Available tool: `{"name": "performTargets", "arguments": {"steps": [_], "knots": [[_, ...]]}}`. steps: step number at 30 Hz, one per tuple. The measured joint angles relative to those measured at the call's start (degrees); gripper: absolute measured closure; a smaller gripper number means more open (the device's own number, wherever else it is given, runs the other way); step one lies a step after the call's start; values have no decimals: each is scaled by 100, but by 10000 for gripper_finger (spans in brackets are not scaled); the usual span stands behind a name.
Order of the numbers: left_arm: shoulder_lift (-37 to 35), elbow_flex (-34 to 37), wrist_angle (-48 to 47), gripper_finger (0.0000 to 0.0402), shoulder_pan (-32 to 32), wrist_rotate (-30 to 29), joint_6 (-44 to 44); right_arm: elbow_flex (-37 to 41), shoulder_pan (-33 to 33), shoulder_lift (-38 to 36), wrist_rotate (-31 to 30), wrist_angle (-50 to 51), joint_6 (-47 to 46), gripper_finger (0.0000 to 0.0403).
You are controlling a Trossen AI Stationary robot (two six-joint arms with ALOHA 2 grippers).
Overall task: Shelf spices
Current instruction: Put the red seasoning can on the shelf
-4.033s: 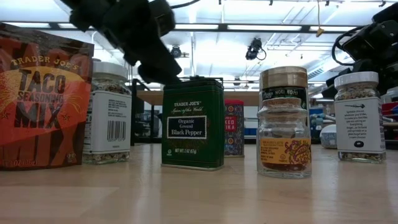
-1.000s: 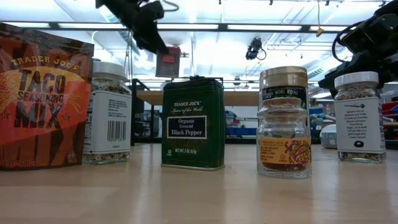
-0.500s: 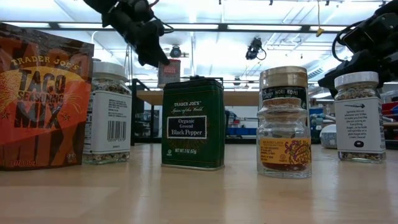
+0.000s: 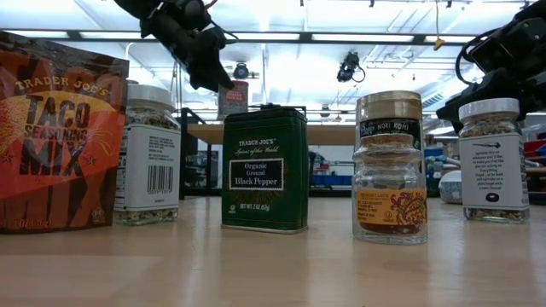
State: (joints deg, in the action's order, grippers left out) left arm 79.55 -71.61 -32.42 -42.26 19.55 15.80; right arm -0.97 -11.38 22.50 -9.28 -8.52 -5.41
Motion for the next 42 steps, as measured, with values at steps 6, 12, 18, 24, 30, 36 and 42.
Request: {"name": "performTargets", "arguments": {"steps": [6,12,18,24,30,36,42], "knots": [[38,-2,43,172,2,6,0,0,-2,-1,1,-2,0,394],[248,223,292,172,42,8,-16,0,-2,0,2,0,0,394],[255,393,676,172,42,-74,-131,0,-1,-2,0,-39,0,394],[258,400,720,172,42,-83,-149,0,-2,0,0,-48,2,394],[258,402,718,166,42,-43,-179,0,-2,-2,0,-50,0,394],[269,411,651,119,42,-7,-267,0,-2,-1,0,-50,0,394],[269,411,550,66,42,31,-291,0,0,-2,0,-50,0,394]]}}
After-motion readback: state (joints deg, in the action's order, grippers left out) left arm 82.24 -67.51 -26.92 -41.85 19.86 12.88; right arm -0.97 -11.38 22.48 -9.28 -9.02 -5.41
